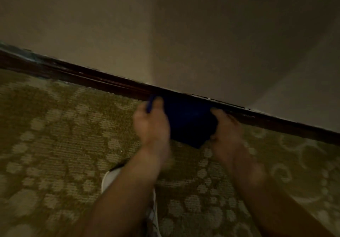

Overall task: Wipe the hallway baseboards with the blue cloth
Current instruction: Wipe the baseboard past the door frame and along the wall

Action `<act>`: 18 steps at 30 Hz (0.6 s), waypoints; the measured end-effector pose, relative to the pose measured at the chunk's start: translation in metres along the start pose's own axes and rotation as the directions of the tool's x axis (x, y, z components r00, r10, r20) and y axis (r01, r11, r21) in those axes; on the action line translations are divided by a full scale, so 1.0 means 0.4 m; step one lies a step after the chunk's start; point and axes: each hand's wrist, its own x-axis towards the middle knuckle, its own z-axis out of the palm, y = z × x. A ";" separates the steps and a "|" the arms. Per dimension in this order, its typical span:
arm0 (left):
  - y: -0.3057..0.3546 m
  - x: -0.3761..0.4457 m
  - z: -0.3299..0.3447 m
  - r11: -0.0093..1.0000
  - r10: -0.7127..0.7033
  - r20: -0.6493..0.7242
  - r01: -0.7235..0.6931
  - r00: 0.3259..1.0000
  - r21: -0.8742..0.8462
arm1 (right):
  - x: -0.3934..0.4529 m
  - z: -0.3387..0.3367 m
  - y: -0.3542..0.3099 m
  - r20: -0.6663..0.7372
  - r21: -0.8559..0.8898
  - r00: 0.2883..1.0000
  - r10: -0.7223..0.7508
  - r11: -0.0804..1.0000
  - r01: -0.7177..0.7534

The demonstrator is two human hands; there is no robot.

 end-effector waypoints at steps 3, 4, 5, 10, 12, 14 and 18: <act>0.082 0.063 -0.117 0.994 0.034 -0.214 -0.055 0.976 -0.093 | -0.080 0.150 0.052 0.176 -0.026 0.984 0.022 1.000 -0.018; 0.112 0.081 -0.156 0.993 0.039 -0.252 -0.066 0.967 -0.100 | -0.103 0.198 0.066 0.247 -0.036 0.969 0.027 0.999 -0.019; 0.140 0.098 -0.192 0.992 0.049 -0.277 -0.080 0.960 -0.101 | -0.126 0.240 0.074 0.313 -0.054 0.949 0.033 0.998 -0.017; 0.288 0.170 -0.346 0.959 0.216 -0.261 -0.254 0.941 -0.123 | -0.211 0.398 0.086 0.585 0.028 0.811 0.008 0.999 -0.030; 0.314 0.213 -0.377 0.966 0.204 -0.228 -0.234 0.952 -0.111 | -0.217 0.434 0.109 0.614 0.032 0.789 0.013 0.999 -0.041; 0.317 0.258 -0.368 0.981 0.161 -0.165 -0.176 0.973 -0.077 | -0.206 0.456 0.137 0.526 0.032 0.847 0.081 0.993 -0.115; 0.288 0.301 -0.311 0.986 0.143 -0.192 -0.157 0.971 -0.059 | -0.200 0.443 0.177 0.391 0.070 0.902 0.184 0.971 -0.229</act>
